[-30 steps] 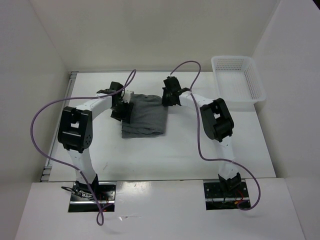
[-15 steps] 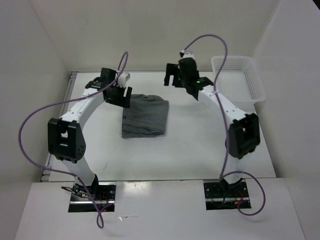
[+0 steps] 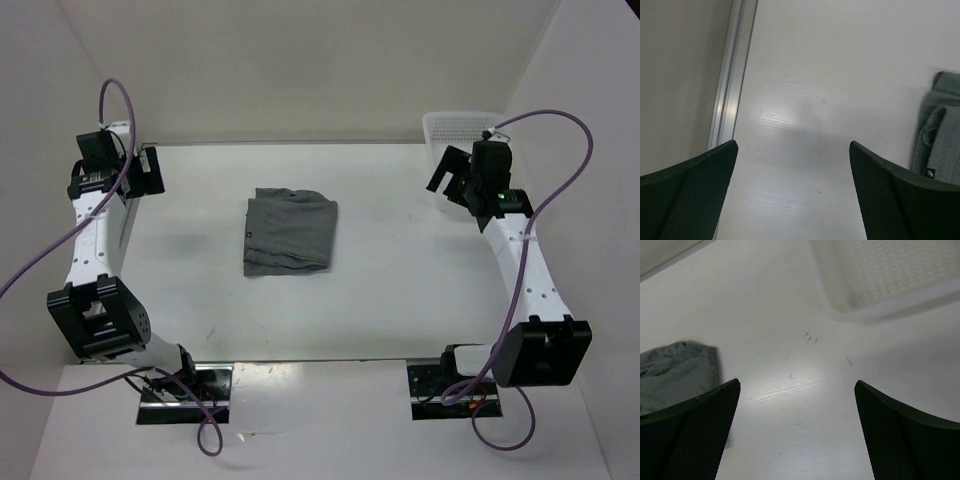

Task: Fold and stack the shorts
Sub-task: Fold the shorts

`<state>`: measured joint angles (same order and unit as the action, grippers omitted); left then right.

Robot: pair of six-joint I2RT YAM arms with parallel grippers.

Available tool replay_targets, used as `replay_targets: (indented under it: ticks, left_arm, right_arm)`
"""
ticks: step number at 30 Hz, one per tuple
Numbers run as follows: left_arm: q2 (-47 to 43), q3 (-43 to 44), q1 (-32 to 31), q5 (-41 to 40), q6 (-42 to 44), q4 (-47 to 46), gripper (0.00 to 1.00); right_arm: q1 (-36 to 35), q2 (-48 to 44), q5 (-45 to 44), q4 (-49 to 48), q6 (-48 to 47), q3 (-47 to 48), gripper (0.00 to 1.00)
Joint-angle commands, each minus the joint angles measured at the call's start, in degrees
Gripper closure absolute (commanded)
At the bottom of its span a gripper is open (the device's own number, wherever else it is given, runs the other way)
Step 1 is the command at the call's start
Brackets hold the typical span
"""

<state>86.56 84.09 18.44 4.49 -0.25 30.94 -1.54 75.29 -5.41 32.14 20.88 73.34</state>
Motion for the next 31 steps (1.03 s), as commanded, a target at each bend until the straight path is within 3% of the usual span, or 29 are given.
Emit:
replay_targets:
  ticks: [1,31]
  left_arm:
    - [-3.16,-1.65,-0.59,-8.53,0.25,-1.93,0.01]
    - [-7.73,-5.87,-0.59,-5.9,0.25,-2.99,0.0]
  right_arm:
    - [2.16,-4.79,1.8,2.58,-1.63,-1.09,0.0]
    - [2.16,-7.52,4.44,1.52,-3.75,-2.68,0.0]
